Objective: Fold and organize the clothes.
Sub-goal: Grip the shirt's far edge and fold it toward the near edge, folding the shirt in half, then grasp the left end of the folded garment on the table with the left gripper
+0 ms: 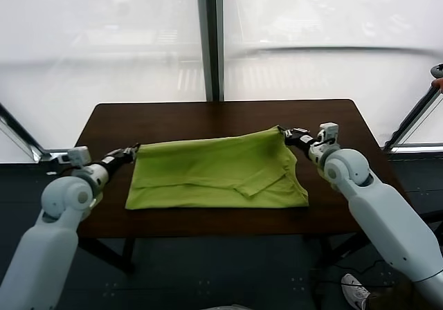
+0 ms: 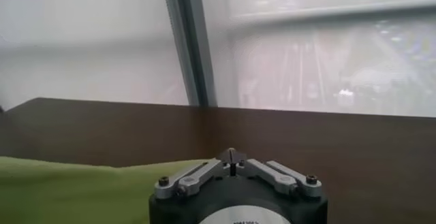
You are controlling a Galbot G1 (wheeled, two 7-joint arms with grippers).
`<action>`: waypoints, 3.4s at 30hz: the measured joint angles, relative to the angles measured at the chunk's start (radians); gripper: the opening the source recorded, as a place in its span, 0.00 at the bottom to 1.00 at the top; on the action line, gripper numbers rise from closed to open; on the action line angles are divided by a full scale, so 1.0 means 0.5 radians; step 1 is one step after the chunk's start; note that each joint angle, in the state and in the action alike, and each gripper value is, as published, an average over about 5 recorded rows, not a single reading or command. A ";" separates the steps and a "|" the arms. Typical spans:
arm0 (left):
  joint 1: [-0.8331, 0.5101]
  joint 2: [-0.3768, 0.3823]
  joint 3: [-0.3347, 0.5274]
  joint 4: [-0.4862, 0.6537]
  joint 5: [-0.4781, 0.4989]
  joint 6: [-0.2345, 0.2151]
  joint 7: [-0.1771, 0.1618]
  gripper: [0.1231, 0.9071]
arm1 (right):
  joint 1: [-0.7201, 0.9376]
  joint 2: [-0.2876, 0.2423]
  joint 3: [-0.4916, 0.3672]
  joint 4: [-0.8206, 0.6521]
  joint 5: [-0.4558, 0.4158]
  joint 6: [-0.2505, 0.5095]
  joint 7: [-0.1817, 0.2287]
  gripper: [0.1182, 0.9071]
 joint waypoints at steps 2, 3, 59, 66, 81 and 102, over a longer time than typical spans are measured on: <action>0.034 -0.005 -0.015 -0.009 0.010 -0.003 0.005 0.13 | -0.033 -0.021 -0.004 0.039 -0.001 -0.010 0.003 0.03; 0.050 -0.007 -0.022 -0.010 0.015 -0.004 0.008 0.13 | -0.044 -0.030 -0.009 0.053 -0.002 -0.015 0.004 0.03; -0.265 -0.064 0.122 0.382 0.174 -0.042 -0.030 1.00 | -0.006 0.326 0.122 -0.324 -0.141 -0.035 0.094 1.00; -0.276 -0.089 0.138 0.436 0.190 -0.034 -0.030 1.00 | 0.046 0.432 0.083 -0.427 -0.158 -0.035 0.098 0.95; -0.278 -0.097 0.140 0.454 0.185 -0.026 -0.029 0.41 | 0.105 0.464 0.050 -0.479 -0.167 -0.040 0.097 0.06; -0.258 -0.096 0.071 0.454 0.149 -0.081 -0.020 0.03 | 0.062 0.472 0.101 -0.448 -0.174 -0.003 0.112 0.04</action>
